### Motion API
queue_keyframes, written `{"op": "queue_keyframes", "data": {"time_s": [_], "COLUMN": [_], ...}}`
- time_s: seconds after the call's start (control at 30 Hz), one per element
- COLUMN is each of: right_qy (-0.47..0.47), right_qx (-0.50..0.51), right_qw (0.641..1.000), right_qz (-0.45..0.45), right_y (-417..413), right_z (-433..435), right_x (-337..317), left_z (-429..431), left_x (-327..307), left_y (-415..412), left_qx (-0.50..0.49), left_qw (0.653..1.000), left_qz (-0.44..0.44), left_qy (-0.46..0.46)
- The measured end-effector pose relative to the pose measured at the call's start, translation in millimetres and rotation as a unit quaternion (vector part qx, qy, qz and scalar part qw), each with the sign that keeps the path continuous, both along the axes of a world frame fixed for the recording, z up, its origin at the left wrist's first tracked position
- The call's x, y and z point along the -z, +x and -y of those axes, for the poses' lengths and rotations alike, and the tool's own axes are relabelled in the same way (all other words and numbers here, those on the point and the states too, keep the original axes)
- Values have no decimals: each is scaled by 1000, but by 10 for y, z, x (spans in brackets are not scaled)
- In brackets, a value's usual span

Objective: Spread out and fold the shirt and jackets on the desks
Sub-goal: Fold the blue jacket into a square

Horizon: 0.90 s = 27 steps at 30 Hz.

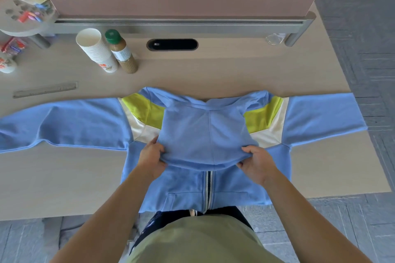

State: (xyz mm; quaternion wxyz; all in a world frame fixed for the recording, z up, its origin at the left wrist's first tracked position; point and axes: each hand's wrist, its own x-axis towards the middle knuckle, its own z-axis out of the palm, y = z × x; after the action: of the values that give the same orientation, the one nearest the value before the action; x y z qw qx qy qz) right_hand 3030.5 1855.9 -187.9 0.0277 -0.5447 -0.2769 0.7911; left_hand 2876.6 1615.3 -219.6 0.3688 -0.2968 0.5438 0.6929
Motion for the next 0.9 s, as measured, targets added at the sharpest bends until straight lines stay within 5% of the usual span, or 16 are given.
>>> {"op": "queue_keyframes", "data": {"time_s": [0.07,0.17,0.33,0.5,0.53,0.6,0.73,0.9], "right_qy": [53,252,631,693,681,657,707,775], "right_qx": [-55,-178,-371,-558,-592,-625,-550,-459], "right_qw": [989,915,651,390,353,335,368,396], "right_qz": [126,261,202,237,247,257,250,181], "right_y": [41,54,-379,-1151,-1212,-1246,-1249,-1596], "right_z": [14,-90,-422,-1004,-1068,-1147,-1302,-1586], "right_x": [17,10,31,88,138,257,514,680], "left_z": [31,17,-314,-653,-673,-663,-539,-576], "left_x": [-46,-129,-136,-131,-110,-47,95,259], "left_y": [-5,-71,-603,-1389,-1469,-1553,-1691,-1966], "left_qx": [136,282,349,584,609,616,555,491], "left_qw": [968,850,664,402,392,418,457,446], "left_qz": [-88,-220,-478,-467,-437,-405,-433,-510], "left_qy": [-192,-388,-457,-529,-533,-532,-544,-547]}}
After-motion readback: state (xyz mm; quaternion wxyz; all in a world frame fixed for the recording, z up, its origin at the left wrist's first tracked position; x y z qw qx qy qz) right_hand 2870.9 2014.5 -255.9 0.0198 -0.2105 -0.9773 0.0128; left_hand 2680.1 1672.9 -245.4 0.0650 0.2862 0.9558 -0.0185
